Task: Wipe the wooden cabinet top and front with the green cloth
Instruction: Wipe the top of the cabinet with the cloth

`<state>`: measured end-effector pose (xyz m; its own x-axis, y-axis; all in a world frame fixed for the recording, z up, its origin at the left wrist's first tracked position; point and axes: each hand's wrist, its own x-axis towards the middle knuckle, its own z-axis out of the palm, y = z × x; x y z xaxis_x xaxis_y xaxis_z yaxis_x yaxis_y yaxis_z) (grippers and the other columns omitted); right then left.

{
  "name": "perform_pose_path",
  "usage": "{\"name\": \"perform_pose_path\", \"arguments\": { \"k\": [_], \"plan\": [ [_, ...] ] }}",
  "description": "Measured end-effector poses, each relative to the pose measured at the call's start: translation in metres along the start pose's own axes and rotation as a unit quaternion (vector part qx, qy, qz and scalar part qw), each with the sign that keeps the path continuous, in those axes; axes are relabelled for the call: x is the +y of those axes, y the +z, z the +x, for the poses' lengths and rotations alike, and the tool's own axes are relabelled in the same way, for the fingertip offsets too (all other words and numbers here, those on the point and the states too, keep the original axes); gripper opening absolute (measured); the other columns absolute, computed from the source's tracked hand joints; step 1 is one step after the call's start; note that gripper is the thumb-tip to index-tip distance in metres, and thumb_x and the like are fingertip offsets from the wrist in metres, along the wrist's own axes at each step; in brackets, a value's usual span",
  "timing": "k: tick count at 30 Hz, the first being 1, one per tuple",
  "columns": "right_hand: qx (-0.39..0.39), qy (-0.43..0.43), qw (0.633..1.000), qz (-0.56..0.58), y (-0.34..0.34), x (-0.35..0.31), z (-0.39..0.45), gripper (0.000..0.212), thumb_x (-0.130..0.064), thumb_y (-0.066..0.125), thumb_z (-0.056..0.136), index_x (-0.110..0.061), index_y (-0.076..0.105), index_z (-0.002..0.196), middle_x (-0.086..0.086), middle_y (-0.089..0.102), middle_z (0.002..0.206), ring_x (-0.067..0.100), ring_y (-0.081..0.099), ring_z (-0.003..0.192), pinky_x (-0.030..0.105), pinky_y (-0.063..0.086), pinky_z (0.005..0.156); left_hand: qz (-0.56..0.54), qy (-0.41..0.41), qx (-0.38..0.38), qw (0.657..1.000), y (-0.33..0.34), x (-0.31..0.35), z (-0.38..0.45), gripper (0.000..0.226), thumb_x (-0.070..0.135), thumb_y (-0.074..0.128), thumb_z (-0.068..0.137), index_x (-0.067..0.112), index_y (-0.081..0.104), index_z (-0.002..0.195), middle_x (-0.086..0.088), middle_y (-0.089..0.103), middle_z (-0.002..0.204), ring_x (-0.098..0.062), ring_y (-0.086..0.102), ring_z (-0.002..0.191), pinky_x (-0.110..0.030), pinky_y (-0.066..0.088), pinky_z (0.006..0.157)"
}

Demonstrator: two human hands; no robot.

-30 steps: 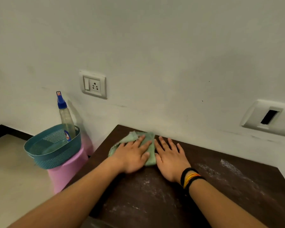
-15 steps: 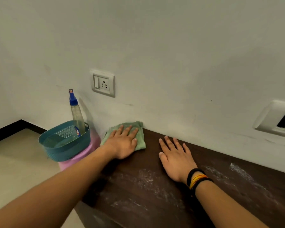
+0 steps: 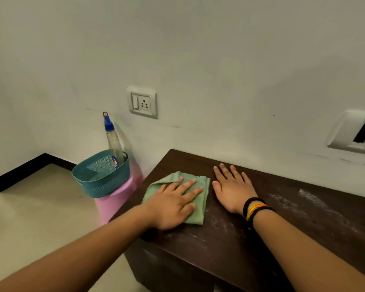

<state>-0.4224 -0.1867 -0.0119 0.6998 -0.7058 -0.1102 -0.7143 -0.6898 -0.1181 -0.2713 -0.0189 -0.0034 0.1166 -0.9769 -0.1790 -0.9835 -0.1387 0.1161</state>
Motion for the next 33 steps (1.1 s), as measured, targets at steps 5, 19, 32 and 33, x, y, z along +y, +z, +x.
{"name": "perform_pose_path", "arguments": {
  "k": [5, 19, 32, 33],
  "plan": [
    [0.008, -0.005, 1.0, -0.002, 0.004, -0.003, -0.017, 0.06, -0.053, 0.01, 0.103, -0.034, 0.001, 0.159, -0.007, -0.004, 0.168, 0.02, -0.005, 0.155, 0.044, 0.001, 0.125, 0.001, -0.12, 0.032, 0.992, -0.004, -0.048, -0.017, 0.058, 0.053, 0.012, 0.104, 0.042, -0.006, 0.157, 0.005, -0.01, 0.168, -0.023, -0.01, 0.154, -0.048, -0.003, 0.124],
    [0.011, 0.002, 1.0, -0.006, 0.0, -0.011, -0.013, 0.061, -0.053, 0.01, 0.102, -0.034, 0.002, 0.159, -0.006, -0.003, 0.169, 0.021, -0.004, 0.155, 0.046, 0.003, 0.125, 0.022, -0.021, 0.028, 0.999, 0.013, 0.01, -0.045, 0.067, 0.06, 0.012, 0.101, 0.035, -0.015, 0.156, 0.003, -0.019, 0.166, -0.02, -0.018, 0.152, -0.044, -0.006, 0.124],
    [0.004, 0.004, 1.0, 0.012, 0.002, -0.004, -0.033, 0.059, -0.052, 0.011, 0.103, -0.035, 0.004, 0.159, -0.008, -0.002, 0.168, 0.019, -0.001, 0.155, 0.043, 0.003, 0.124, -0.001, -0.071, 0.018, 0.997, 0.004, -0.02, -0.046, 0.063, 0.062, 0.009, 0.098, 0.044, -0.005, 0.157, 0.004, -0.008, 0.168, -0.019, -0.011, 0.154, -0.047, -0.003, 0.124],
    [-0.004, 0.002, 1.0, 0.007, 0.002, -0.001, -0.039, 0.059, -0.052, 0.01, 0.103, -0.035, 0.003, 0.159, -0.008, -0.003, 0.168, 0.019, -0.002, 0.155, 0.043, 0.003, 0.124, -0.004, -0.104, 0.019, 0.994, 0.01, -0.024, -0.058, 0.065, 0.063, 0.005, 0.096, 0.044, -0.006, 0.156, 0.003, -0.008, 0.168, -0.02, -0.012, 0.154, -0.047, -0.004, 0.124]
  ]
}}
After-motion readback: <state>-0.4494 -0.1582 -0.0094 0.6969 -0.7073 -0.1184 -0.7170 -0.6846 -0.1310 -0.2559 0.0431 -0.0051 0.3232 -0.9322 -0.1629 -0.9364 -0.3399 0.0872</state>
